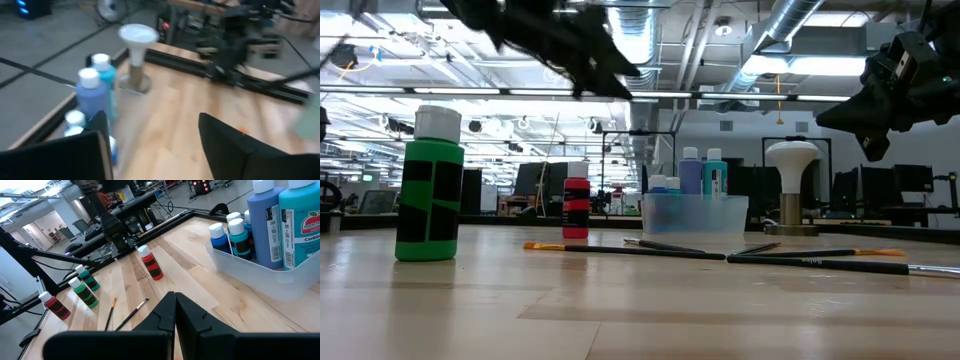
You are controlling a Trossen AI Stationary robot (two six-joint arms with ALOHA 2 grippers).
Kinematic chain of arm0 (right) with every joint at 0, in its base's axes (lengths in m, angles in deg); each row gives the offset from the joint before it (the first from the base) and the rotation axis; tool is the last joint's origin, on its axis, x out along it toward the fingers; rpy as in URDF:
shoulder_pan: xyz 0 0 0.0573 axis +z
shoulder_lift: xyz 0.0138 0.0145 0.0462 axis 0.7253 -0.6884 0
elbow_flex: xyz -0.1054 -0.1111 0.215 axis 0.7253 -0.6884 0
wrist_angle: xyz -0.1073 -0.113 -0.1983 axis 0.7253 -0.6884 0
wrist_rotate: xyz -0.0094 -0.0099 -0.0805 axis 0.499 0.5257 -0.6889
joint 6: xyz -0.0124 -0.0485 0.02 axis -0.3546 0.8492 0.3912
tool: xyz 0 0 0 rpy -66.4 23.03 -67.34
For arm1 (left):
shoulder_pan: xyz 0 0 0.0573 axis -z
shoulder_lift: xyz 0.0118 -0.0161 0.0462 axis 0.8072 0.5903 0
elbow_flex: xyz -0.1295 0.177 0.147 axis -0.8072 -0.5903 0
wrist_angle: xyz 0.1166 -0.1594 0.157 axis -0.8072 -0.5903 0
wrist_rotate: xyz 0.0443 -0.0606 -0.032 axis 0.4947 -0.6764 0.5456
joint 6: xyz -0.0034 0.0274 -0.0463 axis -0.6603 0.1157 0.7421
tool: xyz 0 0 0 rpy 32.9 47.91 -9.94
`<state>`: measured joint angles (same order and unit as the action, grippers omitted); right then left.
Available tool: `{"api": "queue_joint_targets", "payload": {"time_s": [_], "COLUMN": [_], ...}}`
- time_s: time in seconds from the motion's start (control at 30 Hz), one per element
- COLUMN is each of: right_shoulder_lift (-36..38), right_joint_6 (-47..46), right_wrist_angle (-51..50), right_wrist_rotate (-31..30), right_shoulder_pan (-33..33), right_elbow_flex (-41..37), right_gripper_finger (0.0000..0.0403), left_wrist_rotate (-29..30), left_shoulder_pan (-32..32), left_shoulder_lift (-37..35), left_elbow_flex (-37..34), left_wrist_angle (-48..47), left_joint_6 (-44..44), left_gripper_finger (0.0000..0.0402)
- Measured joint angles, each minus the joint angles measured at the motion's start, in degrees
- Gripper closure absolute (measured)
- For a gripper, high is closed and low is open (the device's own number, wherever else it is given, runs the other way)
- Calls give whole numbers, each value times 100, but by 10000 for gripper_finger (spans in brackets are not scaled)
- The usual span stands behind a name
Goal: Pick & Place Paint Supplies
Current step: Put the orange paint bottle into the transparent bin
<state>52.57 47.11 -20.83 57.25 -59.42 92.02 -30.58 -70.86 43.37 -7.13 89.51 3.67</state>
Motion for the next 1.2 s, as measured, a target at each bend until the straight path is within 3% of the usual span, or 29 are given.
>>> {"api": "queue_joint_targets", "payload": {"time_s": [0.17, 0.33, 0.53, 0.9, 1.07, 1.2], "right_shoulder_lift": [1, 1, 0, -1, 1, 1], "right_joint_6": [0, 1, 1, 0, -2, -2], "right_wrist_angle": [1, 1, 1, 2, 2, 2], "right_wrist_rotate": [-1, -1, -1, -1, -1, -1], "right_shoulder_pan": [0, 0, 0, 0, 0, 0], "right_elbow_flex": [0, 0, 0, 0, 0, 0], "right_gripper_finger": [400, 400, 400, 400, 400, 400], "left_wrist_rotate": [9, 370, 985, 992, 857, 855], "left_shoulder_pan": [480, 950, 1304, 1135, 1058, 1058], "left_shoulder_lift": [-947, -1007, -473, 75, 69, 69], "left_elbow_flex": [2, -12, -163, -1060, -1266, -1266], "left_wrist_angle": [-1520, -2573, -2380, -1349, -1344, -1275], "left_joint_6": [191, 254, -137, -128, -103, -122], "left_gripper_finger": [181, 161, 155, 157, 185, 232]}}
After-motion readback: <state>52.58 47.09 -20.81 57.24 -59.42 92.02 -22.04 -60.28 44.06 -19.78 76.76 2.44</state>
